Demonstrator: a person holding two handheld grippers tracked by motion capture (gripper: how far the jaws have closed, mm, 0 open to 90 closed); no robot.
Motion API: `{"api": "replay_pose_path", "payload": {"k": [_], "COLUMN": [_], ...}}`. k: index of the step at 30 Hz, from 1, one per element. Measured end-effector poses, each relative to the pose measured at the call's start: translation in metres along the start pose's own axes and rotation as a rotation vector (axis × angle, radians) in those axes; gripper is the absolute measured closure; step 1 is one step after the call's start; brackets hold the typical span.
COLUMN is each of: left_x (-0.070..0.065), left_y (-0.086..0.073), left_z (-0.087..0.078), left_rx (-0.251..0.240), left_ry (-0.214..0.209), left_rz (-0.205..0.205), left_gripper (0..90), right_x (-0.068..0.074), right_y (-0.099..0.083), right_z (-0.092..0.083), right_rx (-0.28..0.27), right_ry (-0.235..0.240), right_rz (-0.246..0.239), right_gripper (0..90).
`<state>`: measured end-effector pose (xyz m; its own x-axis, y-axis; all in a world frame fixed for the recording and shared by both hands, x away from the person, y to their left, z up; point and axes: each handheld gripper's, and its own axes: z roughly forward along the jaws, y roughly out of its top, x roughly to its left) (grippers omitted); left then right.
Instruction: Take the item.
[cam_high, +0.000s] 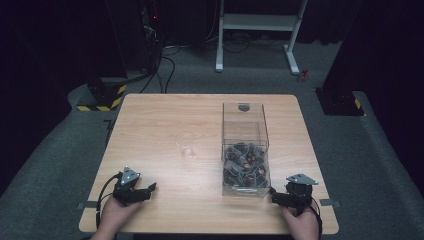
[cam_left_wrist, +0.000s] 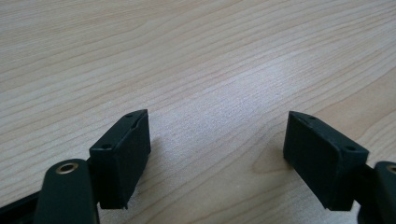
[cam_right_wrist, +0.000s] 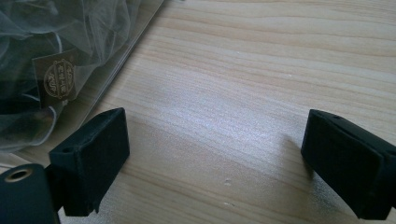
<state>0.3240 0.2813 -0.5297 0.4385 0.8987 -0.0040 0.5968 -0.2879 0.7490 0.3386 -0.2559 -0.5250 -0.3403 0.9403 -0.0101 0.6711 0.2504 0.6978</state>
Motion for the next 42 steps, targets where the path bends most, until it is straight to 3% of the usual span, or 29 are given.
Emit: {"api": "replay_pose_path", "payload": {"k": [42], "left_x": [-0.0028], "left_y": [0.0020], "left_z": [-0.0003], "left_rx": [0.015], "left_ry": [0.016], "left_rz": [-0.002], "left_gripper": [24.1], "right_x": [0.0004], "right_y": [0.0010], "right_z": [0.0007], "right_rx": [0.002], "right_ry": [0.012], "right_rz": [-0.006], "right_gripper": [7.6]}}
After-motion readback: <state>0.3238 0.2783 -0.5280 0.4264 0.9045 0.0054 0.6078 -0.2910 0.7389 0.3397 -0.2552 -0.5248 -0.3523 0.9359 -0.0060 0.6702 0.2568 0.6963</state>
